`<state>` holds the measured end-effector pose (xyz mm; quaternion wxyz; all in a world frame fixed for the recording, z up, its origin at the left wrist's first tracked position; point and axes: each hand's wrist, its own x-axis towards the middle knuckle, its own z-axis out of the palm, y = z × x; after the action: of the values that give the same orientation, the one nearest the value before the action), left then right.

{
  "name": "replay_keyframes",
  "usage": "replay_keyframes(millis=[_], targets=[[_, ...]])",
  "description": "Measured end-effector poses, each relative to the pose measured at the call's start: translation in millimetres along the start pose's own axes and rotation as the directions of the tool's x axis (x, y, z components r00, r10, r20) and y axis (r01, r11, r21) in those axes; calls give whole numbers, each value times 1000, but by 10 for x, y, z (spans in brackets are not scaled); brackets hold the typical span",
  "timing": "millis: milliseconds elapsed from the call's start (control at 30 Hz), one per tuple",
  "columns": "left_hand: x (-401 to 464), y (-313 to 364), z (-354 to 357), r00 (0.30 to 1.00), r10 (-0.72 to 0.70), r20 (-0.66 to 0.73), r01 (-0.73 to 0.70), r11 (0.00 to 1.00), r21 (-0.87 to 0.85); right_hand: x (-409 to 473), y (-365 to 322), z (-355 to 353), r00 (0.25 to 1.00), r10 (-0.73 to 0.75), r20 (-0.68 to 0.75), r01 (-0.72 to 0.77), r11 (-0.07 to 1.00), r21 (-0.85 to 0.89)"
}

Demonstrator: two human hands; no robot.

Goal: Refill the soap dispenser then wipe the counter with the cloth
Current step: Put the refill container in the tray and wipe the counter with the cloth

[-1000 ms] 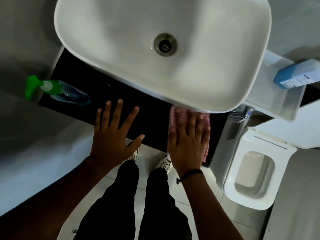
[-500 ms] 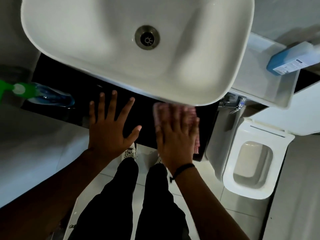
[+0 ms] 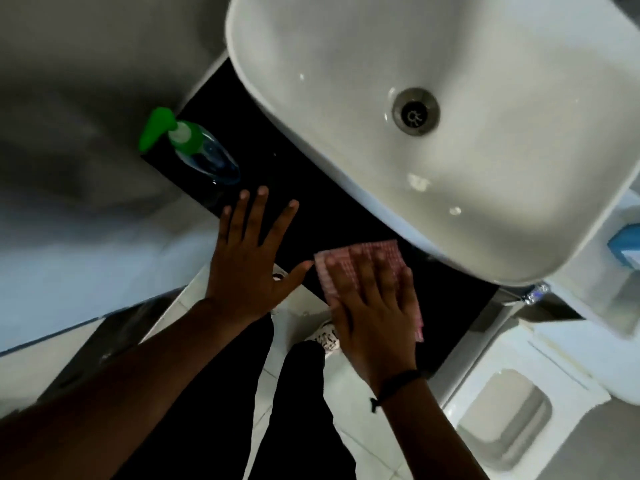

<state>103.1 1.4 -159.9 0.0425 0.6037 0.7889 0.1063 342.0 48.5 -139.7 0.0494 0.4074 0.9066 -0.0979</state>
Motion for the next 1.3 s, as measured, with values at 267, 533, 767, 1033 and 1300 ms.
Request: replay_keyframes(millis=[267,533,767,1033,1300], targets=[[-97,-74,33,996,-86,-13,86,995,-43,699,-96,-47,978,-206,-21,206,978,33],[-114,-123,70,998,-69,-13,68,997,-24,1002,-68,-150,954,-297,-46,300,953,52],[-105,-128,105,998,-61,-19,61,998,-36,1017,183,-236,947,-321,-11,321,947,-15],[-111,-140,82,999,-48,-25,47,998,-36,987,239,-151,889,-455,-41,455,890,-14],[-67,-137,-1,1000,10,-11,-11,1000,-12,526,318,-81,924,-382,-19,382,924,18]])
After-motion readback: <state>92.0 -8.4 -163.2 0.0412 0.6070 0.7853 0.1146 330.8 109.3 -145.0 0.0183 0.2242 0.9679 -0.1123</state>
